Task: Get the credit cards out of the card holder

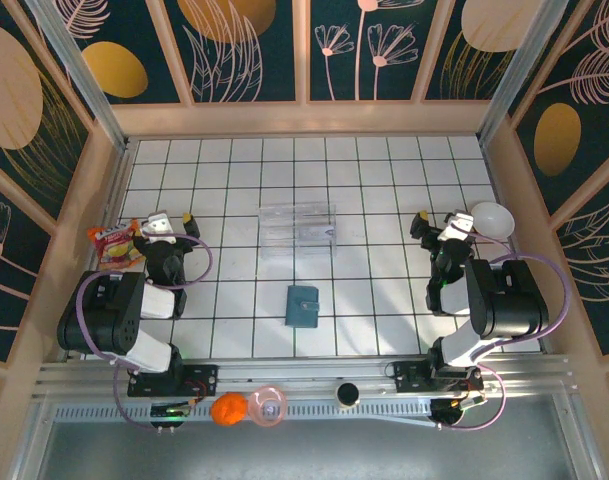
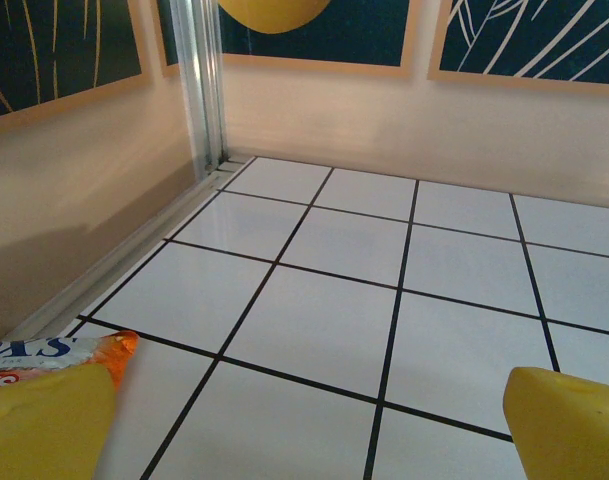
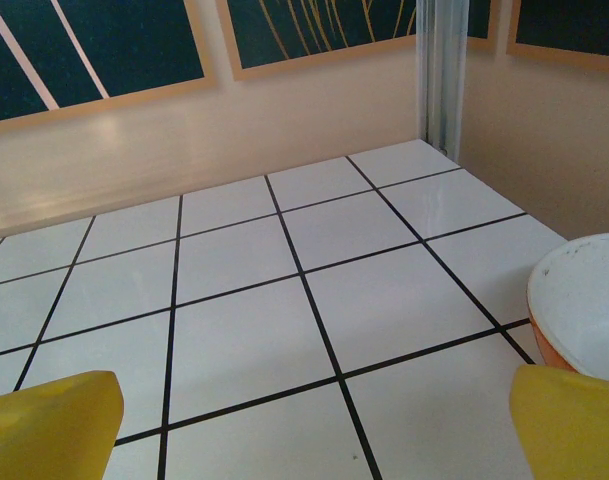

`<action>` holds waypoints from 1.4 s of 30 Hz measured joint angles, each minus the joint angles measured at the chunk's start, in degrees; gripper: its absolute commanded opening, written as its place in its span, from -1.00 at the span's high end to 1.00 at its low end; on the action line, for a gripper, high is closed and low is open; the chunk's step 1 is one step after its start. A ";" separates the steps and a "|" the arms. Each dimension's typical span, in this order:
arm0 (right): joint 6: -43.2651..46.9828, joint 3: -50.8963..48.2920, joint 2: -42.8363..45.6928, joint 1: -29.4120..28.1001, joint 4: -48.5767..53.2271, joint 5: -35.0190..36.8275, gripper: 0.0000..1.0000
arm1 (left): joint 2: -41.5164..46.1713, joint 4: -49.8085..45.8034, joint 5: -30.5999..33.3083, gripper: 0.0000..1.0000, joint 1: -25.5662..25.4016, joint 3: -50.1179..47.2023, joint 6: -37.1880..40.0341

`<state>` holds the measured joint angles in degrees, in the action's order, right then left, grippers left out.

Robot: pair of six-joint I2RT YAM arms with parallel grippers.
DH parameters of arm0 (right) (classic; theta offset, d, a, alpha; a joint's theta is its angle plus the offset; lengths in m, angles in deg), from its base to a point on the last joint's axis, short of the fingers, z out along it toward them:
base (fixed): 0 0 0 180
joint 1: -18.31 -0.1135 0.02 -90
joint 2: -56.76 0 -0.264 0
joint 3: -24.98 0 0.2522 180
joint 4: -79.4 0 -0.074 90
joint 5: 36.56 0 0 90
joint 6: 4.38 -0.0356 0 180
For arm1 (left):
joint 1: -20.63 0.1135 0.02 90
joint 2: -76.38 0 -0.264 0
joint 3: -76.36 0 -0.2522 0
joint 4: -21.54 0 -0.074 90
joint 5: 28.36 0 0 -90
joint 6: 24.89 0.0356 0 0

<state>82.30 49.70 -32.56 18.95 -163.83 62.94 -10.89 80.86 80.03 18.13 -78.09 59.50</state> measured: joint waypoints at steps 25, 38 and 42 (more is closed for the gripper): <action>0.00 0.02 0.13 0.02 0.94 -0.20 -0.99 | 2.45 -2.27 0.04 -0.98 0.00 0.17 -0.04; -4.85 4.76 16.20 -0.04 18.23 5.86 -0.99 | 22.43 -22.73 7.45 -0.98 0.00 6.91 -17.55; -16.90 10.56 21.51 -0.61 31.08 13.53 -0.99 | 26.73 -39.50 13.53 -0.98 0.22 10.43 -37.22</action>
<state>65.41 60.26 -11.06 18.34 -132.75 76.47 15.84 41.37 93.56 18.35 -67.66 22.28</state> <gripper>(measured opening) 0.993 0.990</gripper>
